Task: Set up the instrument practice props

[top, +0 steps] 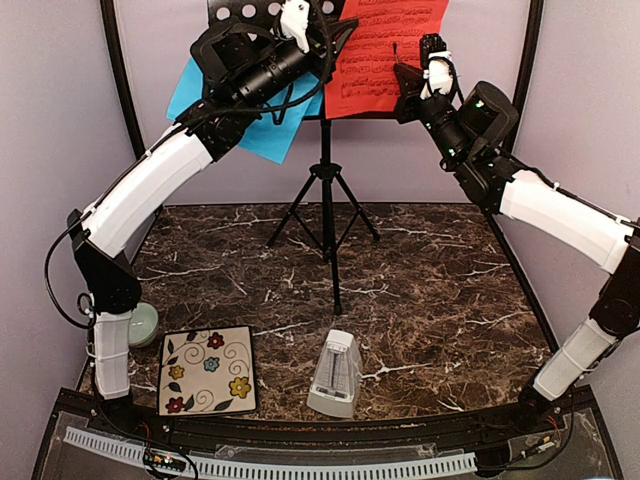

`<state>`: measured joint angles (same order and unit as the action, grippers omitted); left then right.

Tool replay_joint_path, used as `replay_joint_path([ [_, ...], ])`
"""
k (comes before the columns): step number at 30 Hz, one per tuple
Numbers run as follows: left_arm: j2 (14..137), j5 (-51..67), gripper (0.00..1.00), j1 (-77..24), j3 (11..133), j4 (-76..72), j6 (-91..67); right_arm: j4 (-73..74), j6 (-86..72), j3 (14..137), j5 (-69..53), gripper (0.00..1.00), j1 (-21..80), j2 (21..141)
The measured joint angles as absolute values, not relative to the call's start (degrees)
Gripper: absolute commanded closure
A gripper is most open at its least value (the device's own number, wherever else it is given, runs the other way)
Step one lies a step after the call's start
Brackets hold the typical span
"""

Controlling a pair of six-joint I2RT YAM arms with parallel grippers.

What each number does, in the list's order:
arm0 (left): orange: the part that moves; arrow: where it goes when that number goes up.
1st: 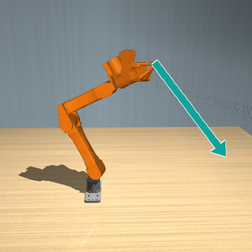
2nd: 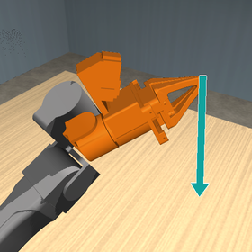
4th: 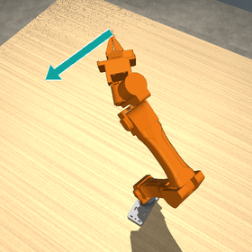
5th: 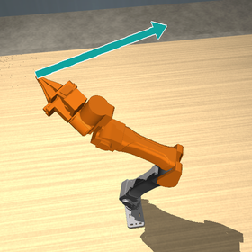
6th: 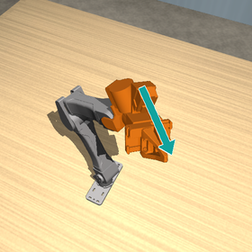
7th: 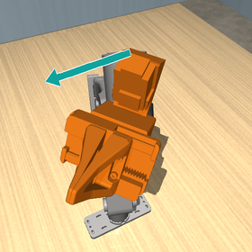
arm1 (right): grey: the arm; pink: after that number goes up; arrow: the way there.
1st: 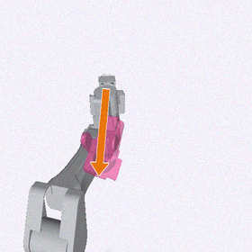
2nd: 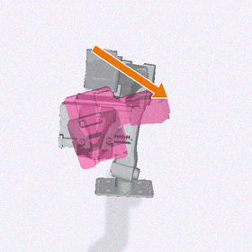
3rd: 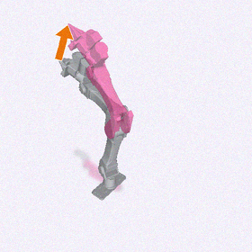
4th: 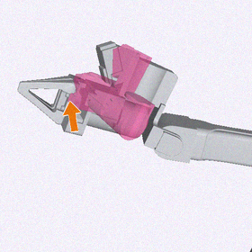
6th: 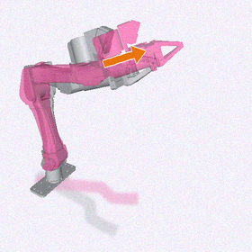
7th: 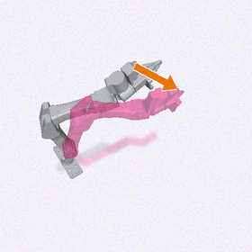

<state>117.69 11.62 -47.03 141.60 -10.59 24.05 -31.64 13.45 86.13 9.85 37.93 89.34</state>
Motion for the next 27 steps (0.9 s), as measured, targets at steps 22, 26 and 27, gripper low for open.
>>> replay_joint_path([
  [22, 119.3, 10.5, 0.55, -46.8, 142.9, -10.6, 23.0, -30.3, 12.9, 86.1, 9.0, 0.59, 37.9, 89.3],
  [26, 119.0, 10.4, 0.41, -46.8, 142.5, -10.7, 22.2, -30.4, 12.8, 86.1, 9.0, 0.55, 37.9, 89.3],
  [27, 118.6, 10.3, 0.36, -46.8, 141.9, -10.9, 22.2, -30.4, 12.8, 86.0, 9.0, 0.52, 37.9, 89.3],
])
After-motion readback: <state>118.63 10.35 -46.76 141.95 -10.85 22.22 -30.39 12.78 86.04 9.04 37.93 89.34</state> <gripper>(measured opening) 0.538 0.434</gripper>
